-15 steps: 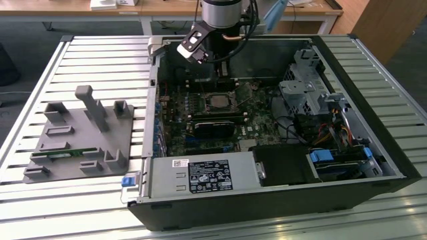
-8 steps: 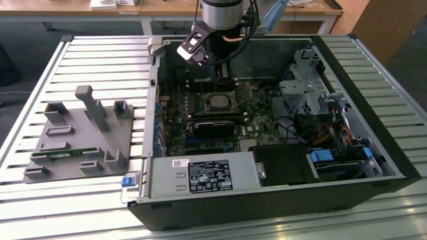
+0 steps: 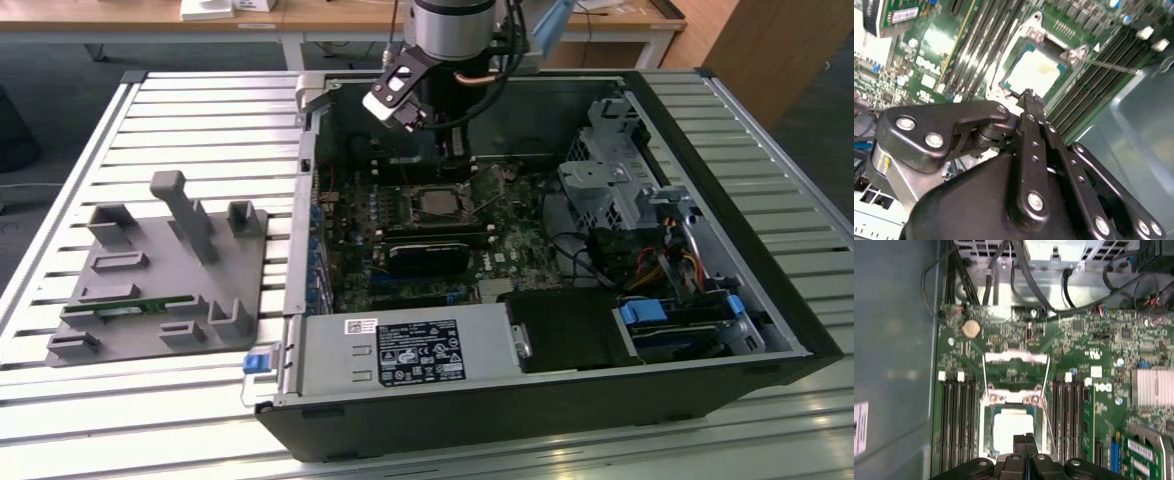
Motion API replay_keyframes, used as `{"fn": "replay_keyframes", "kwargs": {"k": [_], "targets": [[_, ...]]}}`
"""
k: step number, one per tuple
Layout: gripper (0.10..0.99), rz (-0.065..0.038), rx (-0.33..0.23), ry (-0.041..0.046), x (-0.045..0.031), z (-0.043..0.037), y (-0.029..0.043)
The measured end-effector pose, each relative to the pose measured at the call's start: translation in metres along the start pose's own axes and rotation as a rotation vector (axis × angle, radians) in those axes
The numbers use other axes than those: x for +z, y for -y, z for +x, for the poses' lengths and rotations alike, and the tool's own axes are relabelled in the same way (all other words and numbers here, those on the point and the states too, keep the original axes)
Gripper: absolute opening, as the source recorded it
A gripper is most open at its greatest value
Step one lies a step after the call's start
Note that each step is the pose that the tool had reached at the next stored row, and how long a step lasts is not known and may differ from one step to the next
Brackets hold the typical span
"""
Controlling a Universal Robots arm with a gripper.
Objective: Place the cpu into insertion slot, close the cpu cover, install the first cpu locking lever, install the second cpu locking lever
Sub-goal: 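Close the cpu cover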
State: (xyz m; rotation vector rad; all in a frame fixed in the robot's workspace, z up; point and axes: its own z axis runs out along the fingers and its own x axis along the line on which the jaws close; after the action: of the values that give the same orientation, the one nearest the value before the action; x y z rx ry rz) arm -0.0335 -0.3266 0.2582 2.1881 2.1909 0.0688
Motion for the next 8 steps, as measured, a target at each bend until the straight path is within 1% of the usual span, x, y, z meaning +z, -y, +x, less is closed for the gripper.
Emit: {"fn": "replay_keyframes", "kwargs": {"k": [2,5,8], "targets": [[0.106,0.001,0.0,0.0,0.0003,0.0,-0.0048],[0.106,0.001,0.0,0.0003,0.0,-0.0001,-0.0055],[0.106,0.001,0.0,0.0002,-0.0023,-0.0001,-0.0057]]}}
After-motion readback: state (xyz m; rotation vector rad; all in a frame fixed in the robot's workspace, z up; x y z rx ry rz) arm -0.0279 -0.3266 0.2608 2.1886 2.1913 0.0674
